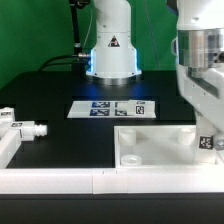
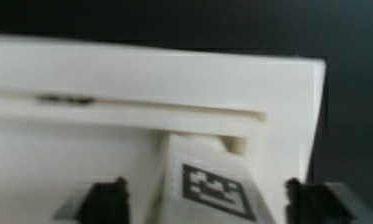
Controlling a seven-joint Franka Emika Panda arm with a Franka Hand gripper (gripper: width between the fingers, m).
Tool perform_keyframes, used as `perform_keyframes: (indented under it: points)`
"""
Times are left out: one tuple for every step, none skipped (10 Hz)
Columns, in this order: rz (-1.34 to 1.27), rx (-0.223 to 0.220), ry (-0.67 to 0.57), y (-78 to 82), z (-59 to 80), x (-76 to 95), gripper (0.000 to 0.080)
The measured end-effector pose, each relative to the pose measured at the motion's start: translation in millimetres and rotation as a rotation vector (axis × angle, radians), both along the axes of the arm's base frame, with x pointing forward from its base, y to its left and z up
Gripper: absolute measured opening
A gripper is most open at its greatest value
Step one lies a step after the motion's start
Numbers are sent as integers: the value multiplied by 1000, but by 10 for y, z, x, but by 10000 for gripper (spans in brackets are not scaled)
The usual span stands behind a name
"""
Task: Assemble one leg
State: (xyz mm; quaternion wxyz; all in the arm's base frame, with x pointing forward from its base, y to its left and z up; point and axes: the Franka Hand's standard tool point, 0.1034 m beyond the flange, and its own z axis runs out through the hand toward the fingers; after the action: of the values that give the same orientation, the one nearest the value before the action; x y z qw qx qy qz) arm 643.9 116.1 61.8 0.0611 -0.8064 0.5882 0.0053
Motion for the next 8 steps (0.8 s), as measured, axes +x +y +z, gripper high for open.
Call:
perform_keyframes:
  points:
    - [139, -1, -1, 50, -2, -29, 531]
    - [234, -5, -8, 89, -6, -46, 624]
    - [290, -15, -16, 58, -8, -36, 642]
    - [351, -23, -23, 40, -8, -32, 642]
    - [413, -31, -28, 30, -8, -30, 648]
    - [537, -52, -35, 0, 2, -20, 648]
    - [748, -90, -42, -45, 57, 32, 649]
    - [837, -110, -55, -54, 111, 96, 649]
